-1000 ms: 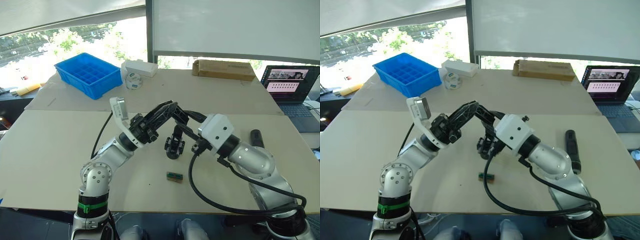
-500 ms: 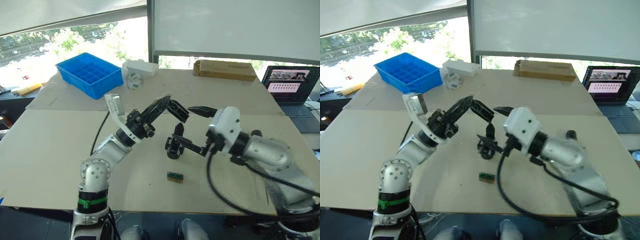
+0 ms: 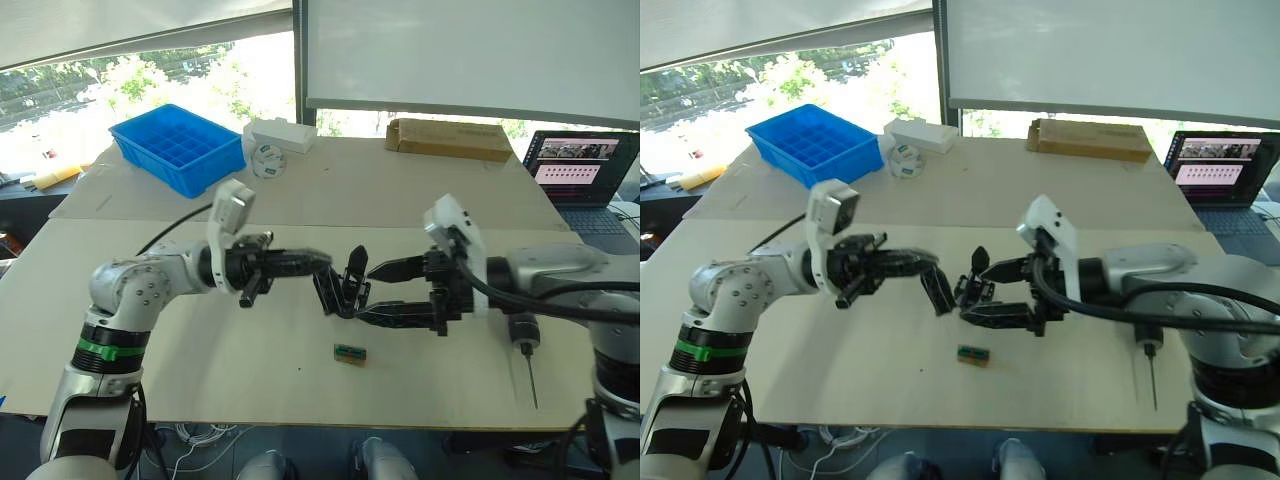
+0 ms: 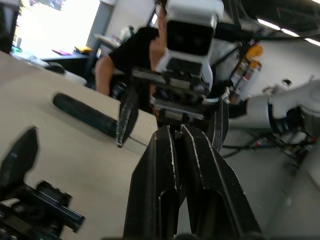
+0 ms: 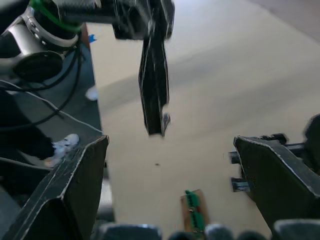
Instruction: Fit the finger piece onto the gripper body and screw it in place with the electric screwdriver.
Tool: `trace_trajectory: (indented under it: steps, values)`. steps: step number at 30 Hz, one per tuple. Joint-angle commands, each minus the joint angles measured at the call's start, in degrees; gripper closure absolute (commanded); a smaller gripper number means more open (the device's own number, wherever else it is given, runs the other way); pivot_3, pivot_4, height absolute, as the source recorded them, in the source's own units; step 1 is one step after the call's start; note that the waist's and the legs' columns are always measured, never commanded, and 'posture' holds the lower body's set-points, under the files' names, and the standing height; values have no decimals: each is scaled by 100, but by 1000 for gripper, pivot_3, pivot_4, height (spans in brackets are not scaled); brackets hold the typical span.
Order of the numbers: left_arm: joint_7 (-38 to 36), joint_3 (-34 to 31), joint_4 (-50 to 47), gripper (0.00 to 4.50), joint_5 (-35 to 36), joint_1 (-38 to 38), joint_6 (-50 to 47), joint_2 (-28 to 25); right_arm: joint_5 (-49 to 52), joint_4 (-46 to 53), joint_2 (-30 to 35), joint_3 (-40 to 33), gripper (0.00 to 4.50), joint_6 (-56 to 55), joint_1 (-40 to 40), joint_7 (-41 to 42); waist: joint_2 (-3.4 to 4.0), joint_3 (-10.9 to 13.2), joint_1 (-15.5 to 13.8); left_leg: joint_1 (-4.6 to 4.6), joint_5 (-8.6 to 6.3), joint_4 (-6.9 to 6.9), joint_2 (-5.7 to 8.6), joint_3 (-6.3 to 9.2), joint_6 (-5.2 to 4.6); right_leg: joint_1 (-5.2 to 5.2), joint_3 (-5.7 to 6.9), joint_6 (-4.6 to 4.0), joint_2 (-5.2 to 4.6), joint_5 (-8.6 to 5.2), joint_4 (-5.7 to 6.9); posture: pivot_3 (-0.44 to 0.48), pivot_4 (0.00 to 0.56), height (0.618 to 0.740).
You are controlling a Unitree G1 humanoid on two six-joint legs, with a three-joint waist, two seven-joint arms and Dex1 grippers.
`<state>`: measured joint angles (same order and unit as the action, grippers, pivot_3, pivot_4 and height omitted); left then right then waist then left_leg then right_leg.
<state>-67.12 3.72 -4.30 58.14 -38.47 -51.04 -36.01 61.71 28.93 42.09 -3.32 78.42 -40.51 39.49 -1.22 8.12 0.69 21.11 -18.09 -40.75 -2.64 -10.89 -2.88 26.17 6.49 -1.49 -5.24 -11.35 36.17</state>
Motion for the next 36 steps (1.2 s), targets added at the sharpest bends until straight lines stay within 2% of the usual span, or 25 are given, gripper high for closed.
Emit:
trace_trajectory:
  steps: [1, 7, 16, 19, 28, 31, 36]
  values:
    - [-235, 2, -212, 4500, -70, -194, 32, 103, 317, -72, -345, 25, 81, 460, -287, -546, 0, 0, -2, 0, 0, 0, 0, 1, 0, 0, 0, 0, -1, 0, 1, 0, 150, 740]
    - [-259, 0, -233, 4500, -311, -148, 92, 264, 900, -100, -861, -16, 81, 930, -425, -1087, 0, 0, 1, 4, 0, 0, 2, 4, 0, 2, 3, 1, -4, 1, 1, 0, 150, 740]
    - [-348, 16, -381, 4500, -463, 12, 87, 283, 1217, -130, -1073, 48, 81, 1066, -393, -1659, 1, 0, 3, 4, 0, 0, 2, 4, 0, 2, 4, 1, -4, 0, 2, 0, 150, 740]
    - [-377, 15, -401, 4500, -527, 44, 112, 291, 1282, -137, -1040, 74, 894, 1051, -395, -1733, 1, 0, 4, 4, 0, 1, 1, 4, 0, 2, 4, 1, -3, 0, 3, 0, 150, 740]
    - [-345, -125, -297, 4500, -606, 27, 133, 378, 1332, -108, -785, 175, 4025, 1020, -375, -1662, 1, 0, 2, 4, 0, 1, 1, 4, 0, 2, 4, 2, -3, 0, 2, 0, 150, 740]
    - [-236, -407, -183, 4500, -330, -12, 59, 538, 1364, -30, -673, 183, 4089, 921, -309, -1518, 1, 0, 1, 4, 0, 1, 2, 4, 0, 2, 4, 2, -4, 0, 2, 0, 150, 740]
    - [-322, -436, -104, 2368, -675, 31, 339, 426, 1337, 205, -442, 81, 4089, 511, -52, -1216, -1, 0, 2, 4, 0, 1, 1, 6, 0, 1, 4, 2, -3, 0, 0, 0, 150, 740]
